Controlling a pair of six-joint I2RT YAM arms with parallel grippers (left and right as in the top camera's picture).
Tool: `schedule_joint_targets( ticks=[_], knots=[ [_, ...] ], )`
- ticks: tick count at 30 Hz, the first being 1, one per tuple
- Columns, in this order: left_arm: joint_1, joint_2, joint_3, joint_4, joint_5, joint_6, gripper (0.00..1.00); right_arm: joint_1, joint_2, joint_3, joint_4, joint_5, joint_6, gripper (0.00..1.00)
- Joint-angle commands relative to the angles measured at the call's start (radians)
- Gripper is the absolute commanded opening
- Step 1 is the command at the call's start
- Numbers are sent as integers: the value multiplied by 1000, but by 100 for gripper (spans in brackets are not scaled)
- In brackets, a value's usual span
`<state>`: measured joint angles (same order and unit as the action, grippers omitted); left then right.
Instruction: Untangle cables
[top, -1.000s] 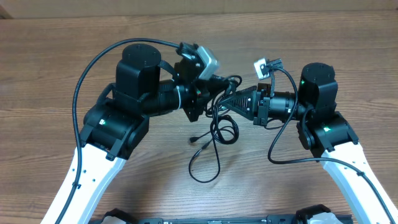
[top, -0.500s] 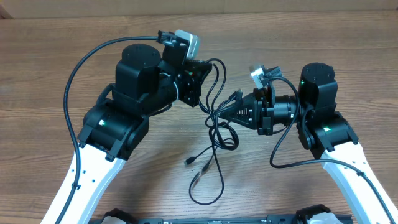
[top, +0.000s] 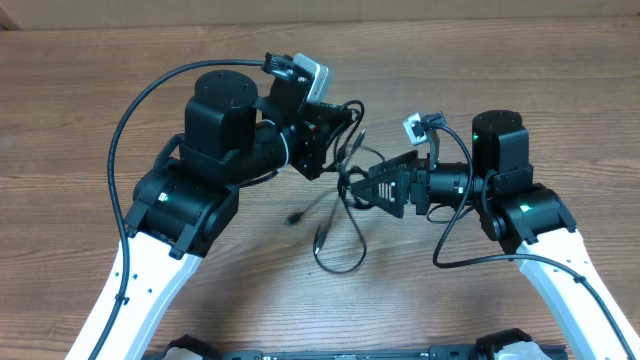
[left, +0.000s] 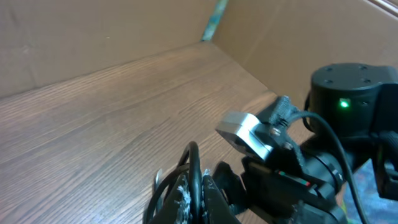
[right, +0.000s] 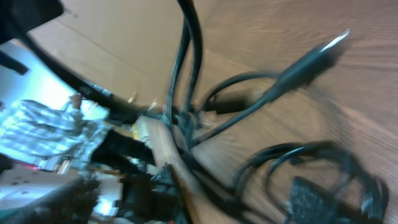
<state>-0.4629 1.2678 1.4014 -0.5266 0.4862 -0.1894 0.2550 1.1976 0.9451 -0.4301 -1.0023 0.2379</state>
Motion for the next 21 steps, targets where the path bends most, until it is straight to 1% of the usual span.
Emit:
schedule_joint_targets(
  ticks=[1,21],
  knots=[
    [5,-18,21,8,48,36,4,-2,-11,5,1,56,-3,100],
    [5,-18,21,-3,47,36,4,-1,-11,5,-7,46,-3,100]
  ],
)
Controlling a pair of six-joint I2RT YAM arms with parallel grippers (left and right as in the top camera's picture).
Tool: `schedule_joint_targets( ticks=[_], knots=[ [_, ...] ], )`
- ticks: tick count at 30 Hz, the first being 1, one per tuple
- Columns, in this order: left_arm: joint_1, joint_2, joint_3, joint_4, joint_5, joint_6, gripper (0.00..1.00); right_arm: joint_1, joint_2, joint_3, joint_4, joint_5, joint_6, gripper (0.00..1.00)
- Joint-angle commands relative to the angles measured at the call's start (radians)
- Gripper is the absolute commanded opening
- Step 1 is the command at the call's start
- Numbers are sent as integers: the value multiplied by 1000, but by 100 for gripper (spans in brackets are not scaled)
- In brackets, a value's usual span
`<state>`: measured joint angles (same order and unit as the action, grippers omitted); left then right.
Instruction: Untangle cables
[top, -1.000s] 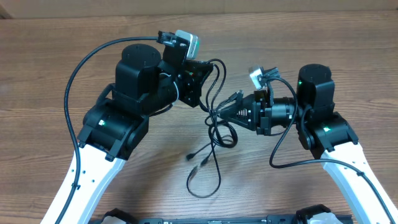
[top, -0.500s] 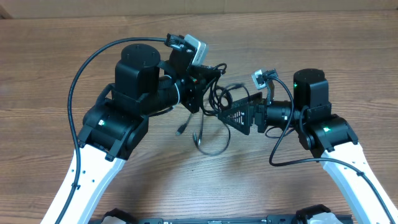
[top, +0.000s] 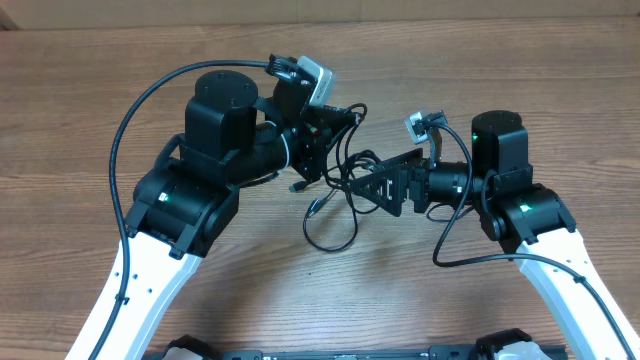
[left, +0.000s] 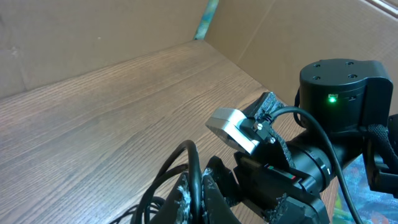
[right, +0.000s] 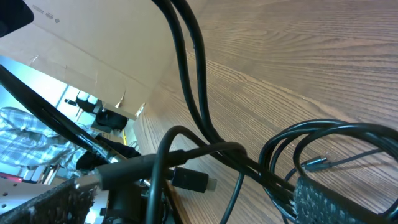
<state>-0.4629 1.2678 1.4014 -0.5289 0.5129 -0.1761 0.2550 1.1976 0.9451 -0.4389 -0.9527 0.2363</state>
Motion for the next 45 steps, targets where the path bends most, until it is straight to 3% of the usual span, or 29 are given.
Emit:
schedule_joint_targets(
  ticks=[1,2,7,14,17,18,23,32,45],
  knots=[
    [5,-18,21,-9,20,24,8,-1,-11,5,2,-10,-2,100],
    [5,-18,21,-22,19,27,10,-1,-11,5,2,-9,-2,100],
    [5,-18,21,-178,-26,156,4,-3,-11,5,-2,21,-2,100],
    [5,-16,21,-492,-174,192,7,-3,-11,5,-47,150,-2,100],
    [5,-11,21,-599,-201,192,36,-3,-11,5,-58,203,-2,100],
    [4,-11,21,-625,-206,192,98,-3,-11,5,-65,222,-2,100],
    [5,-11,21,-708,-211,192,100,-3,-10,5,-108,305,-2,100],
    [4,-11,21,-712,-235,191,100,-2,-10,5,-277,391,-2,100],
    [5,25,21,-567,-235,93,100,5,70,-60,-375,318,2,100]
  ],
)
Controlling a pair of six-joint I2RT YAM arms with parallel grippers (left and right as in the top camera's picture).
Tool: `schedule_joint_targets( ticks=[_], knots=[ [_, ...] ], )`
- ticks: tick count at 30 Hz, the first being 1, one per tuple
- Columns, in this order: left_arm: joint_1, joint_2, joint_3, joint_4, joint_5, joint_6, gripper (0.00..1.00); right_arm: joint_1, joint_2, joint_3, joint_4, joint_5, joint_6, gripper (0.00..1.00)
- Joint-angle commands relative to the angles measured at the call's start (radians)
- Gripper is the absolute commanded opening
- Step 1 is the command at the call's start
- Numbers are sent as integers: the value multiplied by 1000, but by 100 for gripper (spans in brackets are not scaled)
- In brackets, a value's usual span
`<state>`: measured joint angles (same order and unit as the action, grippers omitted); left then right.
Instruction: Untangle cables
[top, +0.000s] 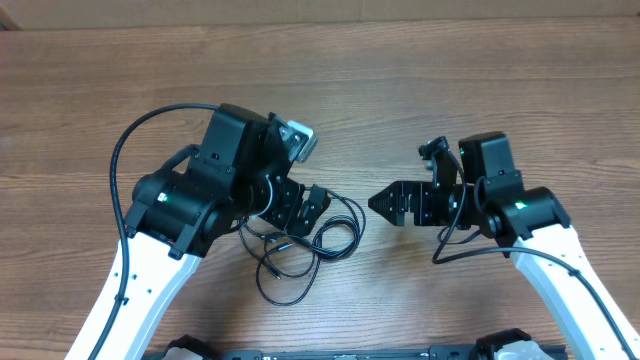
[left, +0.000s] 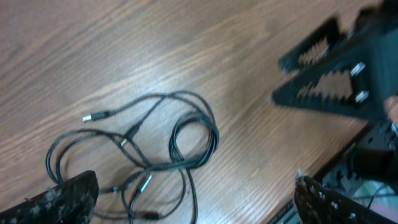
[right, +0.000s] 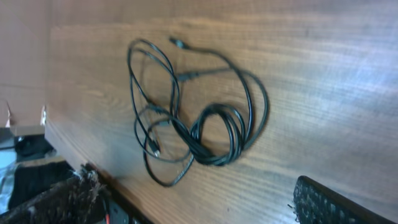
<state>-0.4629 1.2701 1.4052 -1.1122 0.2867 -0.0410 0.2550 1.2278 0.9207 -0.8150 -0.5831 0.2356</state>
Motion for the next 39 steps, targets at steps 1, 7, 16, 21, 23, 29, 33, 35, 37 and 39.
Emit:
schedule_joint_targets(
  ticks=[1,7,16,21,23,29,33,35,37,39],
  knots=[
    [5,32,17,22,-9,-42,100,11,55,-38,2,-59,2,100],
    [5,77,17,43,-9,-45,100,111,156,-39,48,-58,2,100],
    [5,85,17,36,-48,-45,100,185,316,-39,127,79,25,100],
    [5,85,17,39,-54,-45,100,185,354,-39,182,85,19,100],
    [5,85,17,42,-54,-45,100,187,354,-39,198,77,-5,100],
    [5,85,17,49,-55,-45,100,238,355,-45,273,67,-63,100],
    [5,85,17,50,-55,-45,100,274,357,-46,322,80,-62,100],
    [5,85,17,50,-54,-45,100,288,357,-48,340,98,-62,100],
    [5,85,17,50,-55,-45,100,301,357,-52,357,105,-62,100],
    [5,85,17,50,-55,-44,100,306,360,-57,362,114,-62,100]
  ],
)
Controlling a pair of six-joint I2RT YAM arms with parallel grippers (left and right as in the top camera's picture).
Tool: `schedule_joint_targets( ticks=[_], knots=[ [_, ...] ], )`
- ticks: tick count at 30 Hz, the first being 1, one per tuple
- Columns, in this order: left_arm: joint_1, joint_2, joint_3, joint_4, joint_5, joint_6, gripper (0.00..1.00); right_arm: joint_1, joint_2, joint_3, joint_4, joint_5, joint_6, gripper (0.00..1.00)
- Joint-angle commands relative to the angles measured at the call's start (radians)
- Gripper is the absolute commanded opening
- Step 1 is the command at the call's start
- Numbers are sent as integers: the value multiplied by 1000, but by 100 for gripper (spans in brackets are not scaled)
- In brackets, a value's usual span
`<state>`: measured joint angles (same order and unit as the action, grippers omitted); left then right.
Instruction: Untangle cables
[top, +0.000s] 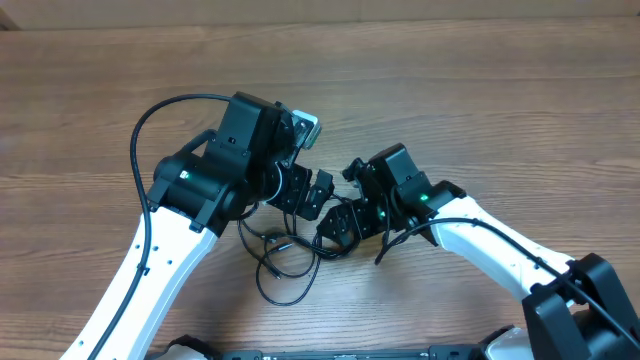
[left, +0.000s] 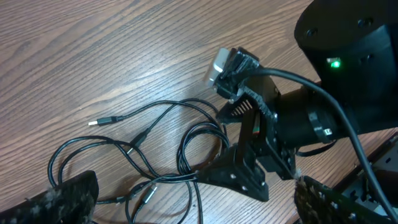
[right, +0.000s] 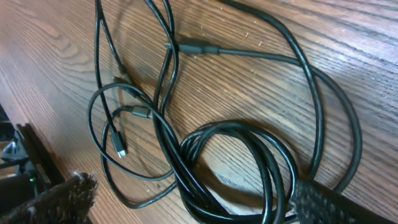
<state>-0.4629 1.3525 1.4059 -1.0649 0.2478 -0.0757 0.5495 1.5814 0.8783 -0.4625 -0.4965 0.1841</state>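
Note:
The black cables (top: 290, 250) lie in a loose tangle on the wooden table, with a tighter coil (right: 236, 162) at the right end and USB plugs (left: 102, 121) on the free ends. My right gripper (top: 335, 228) is down at that coil, open, its fingers (right: 336, 202) straddling the coiled strands (left: 205, 149). Just behind it my left gripper (top: 312, 195) hovers over the tangle, open and holding nothing, with its fingers (left: 62, 199) at the edges of its own view. In the left wrist view the right gripper (left: 239, 174) touches the cables.
The wooden table (top: 480, 90) stretches all round the cables. The two arms stand close together over the middle, and the left arm's own black cable (top: 140, 150) loops out to the left.
My right gripper was off to the right of the cables; now it is lower and to the left, at the coil. The left gripper has shifted slightly up and right. The cables lie as before.
At first both grippers held the tangle in the air between them, and shortly after they still did, with loops hanging down. Then the cables lay on the table with both grippers open and apart. Now the right gripper is down over the coil.

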Motion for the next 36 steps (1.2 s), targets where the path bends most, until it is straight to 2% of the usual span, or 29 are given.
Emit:
schedule_joint_targets(
  ticks=[1,6,10,18,26,31,36],
  knots=[
    [5,2,16,3,-16,-9,100,12,10,-20,13,29,-10,100],
    [5,2,16,3,-15,-10,100,12,46,-43,48,27,-2,99],
    [5,2,16,0,-15,-10,100,13,80,-43,68,-45,2,92],
    [5,2,16,-12,-15,-7,100,39,85,-43,92,-81,1,91],
    [5,2,16,-30,-15,-6,100,52,86,-55,93,36,1,95],
    [5,2,16,-30,-15,-7,100,52,105,-55,87,-13,0,92],
    [5,2,16,-30,-15,-7,100,52,134,-56,87,37,-1,92]
  ],
)
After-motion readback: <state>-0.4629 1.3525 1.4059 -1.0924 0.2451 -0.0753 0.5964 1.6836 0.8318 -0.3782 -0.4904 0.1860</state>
